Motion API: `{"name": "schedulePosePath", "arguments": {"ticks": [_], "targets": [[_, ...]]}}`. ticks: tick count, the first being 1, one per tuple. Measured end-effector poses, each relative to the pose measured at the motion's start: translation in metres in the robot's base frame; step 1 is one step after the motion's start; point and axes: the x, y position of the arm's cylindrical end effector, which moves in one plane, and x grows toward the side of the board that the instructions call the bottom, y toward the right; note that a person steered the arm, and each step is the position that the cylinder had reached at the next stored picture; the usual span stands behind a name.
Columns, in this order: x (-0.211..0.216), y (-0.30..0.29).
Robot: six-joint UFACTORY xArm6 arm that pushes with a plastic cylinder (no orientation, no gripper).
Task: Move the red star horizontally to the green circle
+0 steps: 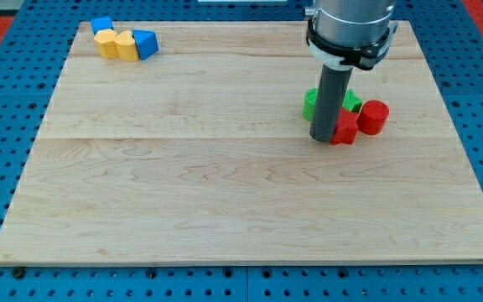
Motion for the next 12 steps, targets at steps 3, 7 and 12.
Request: {"name": "schedulePosePath", "arguments": {"ticks": [3, 7, 12], "targets": [[0.044, 0.015], [0.000, 0.031], [-0.007, 0.078]]}}
